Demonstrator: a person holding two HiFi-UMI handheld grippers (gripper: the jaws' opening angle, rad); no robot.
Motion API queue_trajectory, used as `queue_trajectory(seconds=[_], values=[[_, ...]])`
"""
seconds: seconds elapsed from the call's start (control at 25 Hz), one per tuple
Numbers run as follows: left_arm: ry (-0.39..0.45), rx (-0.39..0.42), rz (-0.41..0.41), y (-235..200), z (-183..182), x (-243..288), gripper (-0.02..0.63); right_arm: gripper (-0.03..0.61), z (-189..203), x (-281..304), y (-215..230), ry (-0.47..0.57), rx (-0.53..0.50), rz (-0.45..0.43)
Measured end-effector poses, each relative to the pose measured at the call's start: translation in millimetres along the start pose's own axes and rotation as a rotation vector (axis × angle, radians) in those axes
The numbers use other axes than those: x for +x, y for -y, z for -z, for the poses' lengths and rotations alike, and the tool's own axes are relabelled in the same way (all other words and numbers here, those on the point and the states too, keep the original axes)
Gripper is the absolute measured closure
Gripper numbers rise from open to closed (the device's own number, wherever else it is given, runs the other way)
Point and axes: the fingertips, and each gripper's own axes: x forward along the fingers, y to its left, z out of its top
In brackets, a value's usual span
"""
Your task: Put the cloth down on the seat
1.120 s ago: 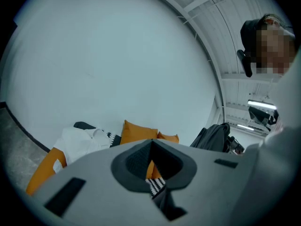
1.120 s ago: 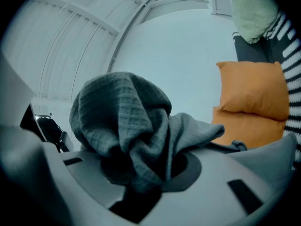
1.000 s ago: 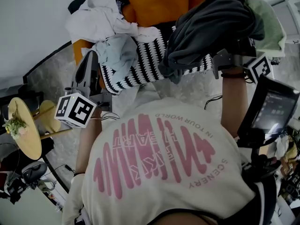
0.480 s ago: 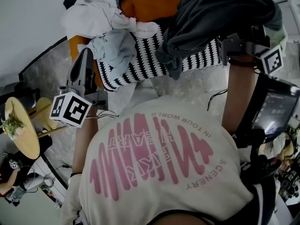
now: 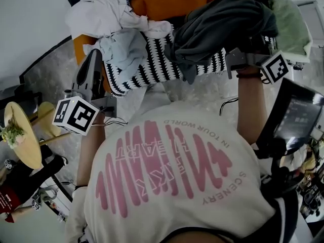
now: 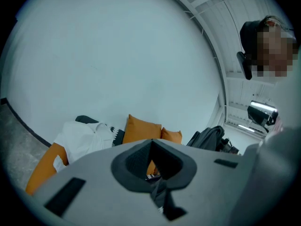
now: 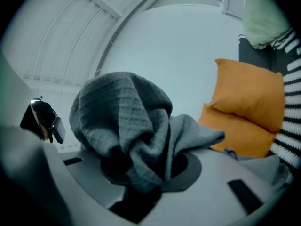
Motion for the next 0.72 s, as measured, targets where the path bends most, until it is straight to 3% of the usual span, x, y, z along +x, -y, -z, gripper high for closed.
queue_trajectory(seconds=[0.12, 0.32, 0.4, 0.52, 0.72], values=[[-0.036, -0.001, 0.015, 4.9, 11.9, 2.2, 0.606, 0.466, 31.7, -13.1, 26.9, -0.11, -0.018, 0.103], [-0.077, -0.006, 0.017, -30.0, 0.2, 41.5, 0.606, 0.466, 104.8, 25.8, 79.2, -0.329, -0.021, 0.247], [-0.097, -0.004, 0.018, -42.9, -3.8, 52.7, 0.606, 0.466, 128.5, 35.8, 95.3, -0.423, -0.087, 0.293], [-0.121, -0.007, 0.017, -57.6, -4.8, 63.4, 0.606, 0.466, 158.2, 45.0, 109.1, -0.537, -0.168, 0.336], [-0.16, 0.0, 0.019, -55.4, 7.4, 73.3, 0.606, 0.466, 178.8, 37.7, 125.7, -0.62, -0.195, 0.375]])
